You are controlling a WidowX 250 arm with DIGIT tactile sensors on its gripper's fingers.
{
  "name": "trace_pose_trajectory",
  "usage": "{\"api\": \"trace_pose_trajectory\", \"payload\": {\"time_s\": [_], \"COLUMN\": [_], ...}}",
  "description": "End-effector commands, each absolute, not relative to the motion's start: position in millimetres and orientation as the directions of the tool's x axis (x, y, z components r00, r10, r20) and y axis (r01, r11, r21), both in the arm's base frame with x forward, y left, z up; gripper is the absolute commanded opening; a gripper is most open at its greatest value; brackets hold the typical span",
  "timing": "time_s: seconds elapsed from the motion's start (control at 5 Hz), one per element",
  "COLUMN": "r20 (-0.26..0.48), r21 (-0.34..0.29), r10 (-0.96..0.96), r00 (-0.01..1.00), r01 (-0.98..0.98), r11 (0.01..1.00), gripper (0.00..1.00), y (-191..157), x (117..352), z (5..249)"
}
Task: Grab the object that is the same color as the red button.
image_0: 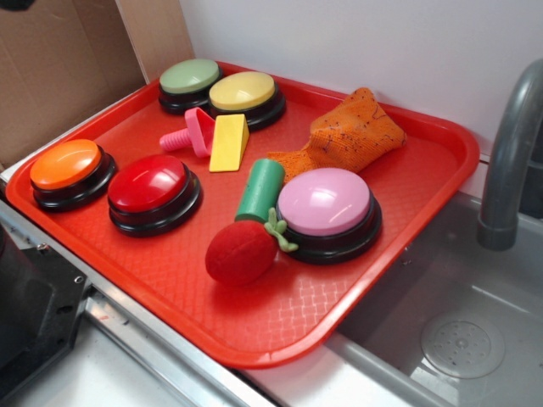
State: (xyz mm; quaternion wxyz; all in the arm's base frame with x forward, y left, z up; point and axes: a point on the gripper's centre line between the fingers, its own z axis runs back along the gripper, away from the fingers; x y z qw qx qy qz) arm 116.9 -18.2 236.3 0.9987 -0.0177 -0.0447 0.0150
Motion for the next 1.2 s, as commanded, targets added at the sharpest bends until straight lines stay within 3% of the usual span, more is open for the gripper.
{"api": "trace_pose_trajectory", "payload": {"time_s": [0.0, 0.4, 0.6, 0.8, 1.0], "r20": [0.089, 0.095, 0.148, 0.083, 0.023], "r21": [-0.037, -0.002, -0.051, -0.111, -0.065], "r10": [0.032, -0.109, -0.140, -0.172, -0.172], "r00": [0.996, 0.989, 0.979, 0.982, 0.985], "r01": [-0.028, 0.109, 0.149, 0.181, 0.173], "r11": [0.999, 0.994, 0.987, 0.977, 0.983], "gripper": [1.00, 1.00, 1.00, 1.00, 1.00], "y": [-18, -49, -72, -94, -105], "x": [117, 159, 173, 177, 172], "z": [236, 186, 156, 121, 95]}}
